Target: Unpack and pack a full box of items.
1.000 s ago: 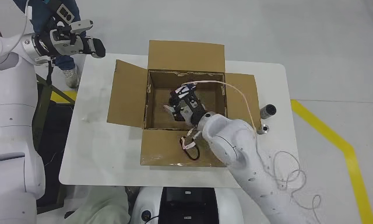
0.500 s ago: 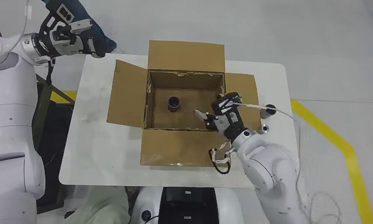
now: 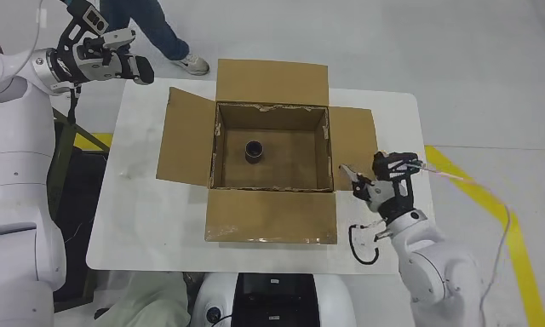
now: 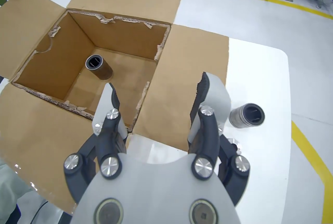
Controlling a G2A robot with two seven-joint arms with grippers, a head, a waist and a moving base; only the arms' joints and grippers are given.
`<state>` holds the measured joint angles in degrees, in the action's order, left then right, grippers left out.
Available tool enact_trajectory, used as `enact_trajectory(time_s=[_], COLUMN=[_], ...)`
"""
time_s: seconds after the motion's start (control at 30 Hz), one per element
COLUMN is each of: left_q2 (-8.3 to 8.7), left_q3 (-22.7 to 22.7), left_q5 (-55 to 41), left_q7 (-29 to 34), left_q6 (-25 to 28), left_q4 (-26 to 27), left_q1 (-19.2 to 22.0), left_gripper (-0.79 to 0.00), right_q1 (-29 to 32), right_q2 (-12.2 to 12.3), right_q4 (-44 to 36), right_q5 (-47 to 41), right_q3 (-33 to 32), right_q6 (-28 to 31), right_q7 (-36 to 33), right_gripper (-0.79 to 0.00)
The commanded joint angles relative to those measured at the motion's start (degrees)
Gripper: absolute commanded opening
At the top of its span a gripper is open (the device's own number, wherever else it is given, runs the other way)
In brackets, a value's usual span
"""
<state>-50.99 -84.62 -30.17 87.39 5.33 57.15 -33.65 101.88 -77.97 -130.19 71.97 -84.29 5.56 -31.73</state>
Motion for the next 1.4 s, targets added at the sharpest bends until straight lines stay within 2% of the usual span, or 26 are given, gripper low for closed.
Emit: enact_trajectory(time_s=[0.0,0.23,0.37,0.63,0.73,1.37], left_q2=[0.0,0.0,0.0,0.0,0.0,0.0], left_q3=[0.0,0.0,0.0,0.0,0.0,0.0], left_q5=[0.0,0.0,0.0,0.0,0.0,0.0], left_q7=[0.0,0.0,0.0,0.0,0.0,0.0], left_q6=[0.0,0.0,0.0,0.0,0.0,0.0], left_q4=[0.0,0.0,0.0,0.0,0.0,0.0], left_q1=[0.0,0.0,0.0,0.0,0.0,0.0], left_gripper=[0.0,0.0,0.0,0.0,0.0,0.0], right_q1=[1.1,3.8,4.2,3.9,3.1,-3.8], right_q2=[0.1,0.4,0.6,0.8,0.8,1.2], right_q4=[0.0,2.0,4.1,8.7,10.6,21.8], right_q5=[-0.5,-2.2,-4.1,-7.6,-8.5,-4.5], right_q3=[-1.5,-7.3,-9.8,-12.7,-12.9,-7.6], right_q6=[-0.5,-3.6,-3.5,-5.4,-6.3,-7.1], right_q7=[0.4,1.0,1.7,1.5,1.1,-2.1], right_gripper=[-0.197,-0.175,-0.175,-0.2,-0.215,-0.179])
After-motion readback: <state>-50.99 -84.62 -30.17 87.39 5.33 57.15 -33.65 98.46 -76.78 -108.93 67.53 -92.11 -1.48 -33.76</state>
